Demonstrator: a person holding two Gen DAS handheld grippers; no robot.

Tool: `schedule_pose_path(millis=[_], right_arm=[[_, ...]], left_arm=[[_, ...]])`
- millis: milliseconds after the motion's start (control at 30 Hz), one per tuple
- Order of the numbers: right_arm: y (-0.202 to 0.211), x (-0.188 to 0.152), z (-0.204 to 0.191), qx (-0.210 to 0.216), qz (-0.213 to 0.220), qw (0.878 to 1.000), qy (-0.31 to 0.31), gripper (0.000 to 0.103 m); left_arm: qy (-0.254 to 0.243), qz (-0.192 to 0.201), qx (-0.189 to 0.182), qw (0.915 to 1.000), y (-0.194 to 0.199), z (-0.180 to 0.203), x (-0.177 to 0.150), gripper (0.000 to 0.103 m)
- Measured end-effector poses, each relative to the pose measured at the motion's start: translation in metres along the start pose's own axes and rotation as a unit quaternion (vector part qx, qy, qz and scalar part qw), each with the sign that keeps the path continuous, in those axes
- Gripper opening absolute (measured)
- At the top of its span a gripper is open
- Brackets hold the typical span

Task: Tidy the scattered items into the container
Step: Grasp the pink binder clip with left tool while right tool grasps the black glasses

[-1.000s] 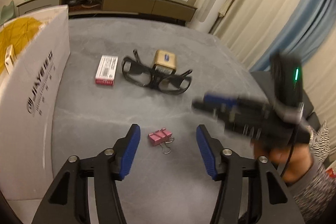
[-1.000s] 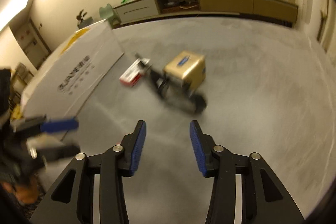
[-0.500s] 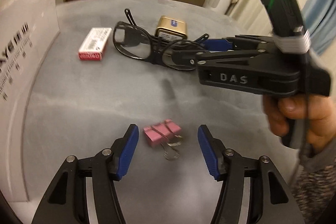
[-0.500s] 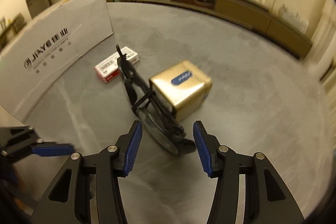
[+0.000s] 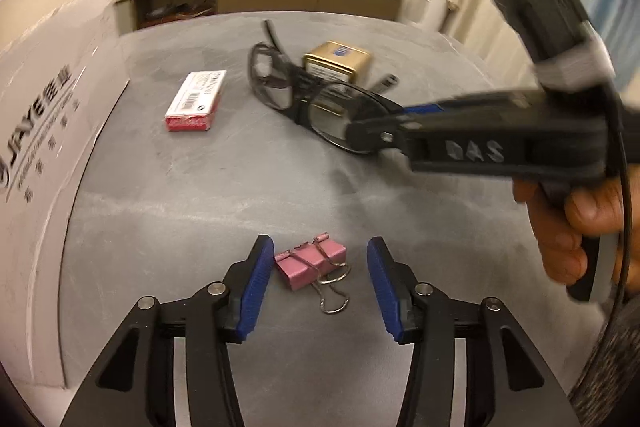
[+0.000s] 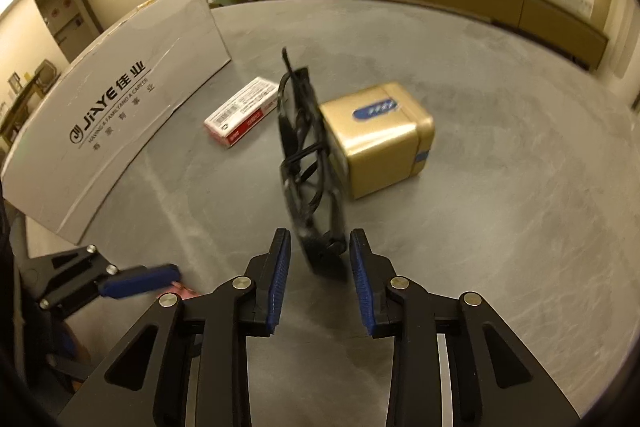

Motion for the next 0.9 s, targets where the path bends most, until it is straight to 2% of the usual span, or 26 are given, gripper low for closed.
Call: schedule_pose_path(millis=[133,267,367,400,500,667,733,767,833,867,900], right_arm=[[0.006,-0.008,-0.010,0.012,-0.012,1.000,0.007,0.028],[0.013,-0.011,-0.018,0.012,-0.007,1.000,0.018,0.028],[0.013,-0.004,-0.018,-0.003,0.010,1.000,0.016,0.038],[0.011,-0.002,-0.017,-0.004,0.013,1.000,0.012,0.038],[0.002,0.000,-0.014,-0.001,0.014,1.000,-0.003,0.038],[-0.007,0.002,-0.004,0.001,0.010,1.000,-0.026,0.038],[-0.006,0.003,0.001,0.000,0.008,0.999,-0.037,0.031],[-0.006,0.004,0.002,0.000,0.008,0.999,-0.039,0.027],[-0.006,0.003,0.002,-0.001,0.007,0.999,-0.040,0.027],[-0.005,0.003,0.002,0.000,0.007,0.999,-0.041,0.026],[-0.005,0.002,0.002,0.001,0.007,0.999,-0.040,0.026]], left_arm=[[0.013,-0.006,-0.003,0.9999,0.008,-0.019,-0.004,0.043],[0.027,-0.001,0.015,0.9995,0.020,-0.037,-0.015,0.056],[0.024,0.007,0.000,0.9997,0.021,-0.030,-0.013,0.061],[0.016,0.011,-0.002,0.9998,0.020,-0.023,-0.010,0.063],[-0.008,0.009,0.015,0.9998,0.008,-0.012,0.000,0.063],[-0.001,0.021,-0.014,0.9997,0.008,-0.003,0.008,0.063],[-0.001,0.020,-0.023,0.9995,0.006,0.000,0.009,0.063],[-0.003,0.017,-0.029,0.9994,0.004,0.003,0.009,0.062],[-0.014,0.010,-0.020,0.9996,0.002,0.009,0.008,0.041],[-0.019,0.009,-0.014,0.9997,0.002,0.011,0.010,0.025],[-0.018,0.008,-0.017,0.9997,0.001,0.010,0.011,0.023]])
Point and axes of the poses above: each gripper's, at about its wrist camera, not at the fingertips, and y roughly against the way its jaws point, z to its right, x to its top, the point moved 6 cm from there along -y, roughly the way its jaws point, and after that the axes turned 14 degrees about -y, right-handed, at the moved point
